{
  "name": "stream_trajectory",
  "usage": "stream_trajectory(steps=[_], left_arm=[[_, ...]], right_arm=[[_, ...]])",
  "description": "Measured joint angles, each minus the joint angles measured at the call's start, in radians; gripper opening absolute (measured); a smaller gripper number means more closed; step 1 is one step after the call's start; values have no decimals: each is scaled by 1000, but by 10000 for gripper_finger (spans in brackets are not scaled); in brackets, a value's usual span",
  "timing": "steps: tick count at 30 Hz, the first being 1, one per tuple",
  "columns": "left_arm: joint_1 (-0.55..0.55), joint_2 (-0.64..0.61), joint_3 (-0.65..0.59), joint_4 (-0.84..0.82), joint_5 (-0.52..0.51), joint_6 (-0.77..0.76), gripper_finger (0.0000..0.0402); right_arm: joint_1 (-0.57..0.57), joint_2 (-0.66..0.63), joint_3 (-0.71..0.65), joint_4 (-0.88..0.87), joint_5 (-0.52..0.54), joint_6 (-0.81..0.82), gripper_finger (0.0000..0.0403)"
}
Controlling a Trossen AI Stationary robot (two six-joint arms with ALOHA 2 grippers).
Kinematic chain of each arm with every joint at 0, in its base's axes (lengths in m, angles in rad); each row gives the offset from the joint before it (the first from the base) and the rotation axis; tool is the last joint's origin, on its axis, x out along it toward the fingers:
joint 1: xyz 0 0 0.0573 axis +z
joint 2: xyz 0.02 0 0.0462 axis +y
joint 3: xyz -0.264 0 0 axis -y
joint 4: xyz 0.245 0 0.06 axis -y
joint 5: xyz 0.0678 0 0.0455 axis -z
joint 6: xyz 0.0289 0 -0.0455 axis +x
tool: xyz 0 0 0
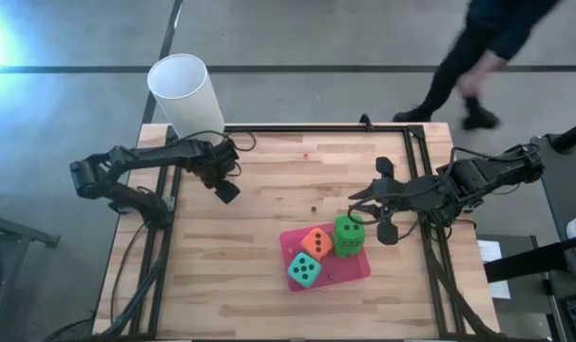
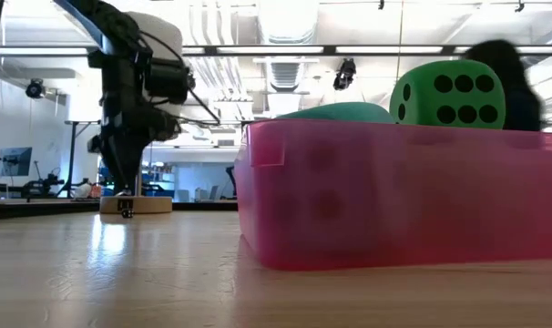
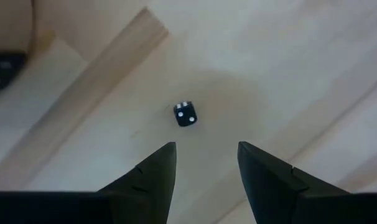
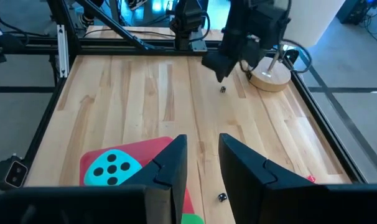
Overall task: Pick & Place Dice
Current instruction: Put the left small black dice into the pink bin
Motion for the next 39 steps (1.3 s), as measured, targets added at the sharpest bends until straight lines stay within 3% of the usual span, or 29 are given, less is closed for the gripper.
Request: stream_trajectory(steps=[10,29,39], left_arm=[[0,0,-78,146,-42,-188,159],[0,-1,-218,335,-46,-239,151],[0,-1,-222,362,-47,-234,144]], right_arm=[[0,0,0,2,0,0,77],[0,0,0,9,1,0,86],[0,0,0,16,1,0,73]])
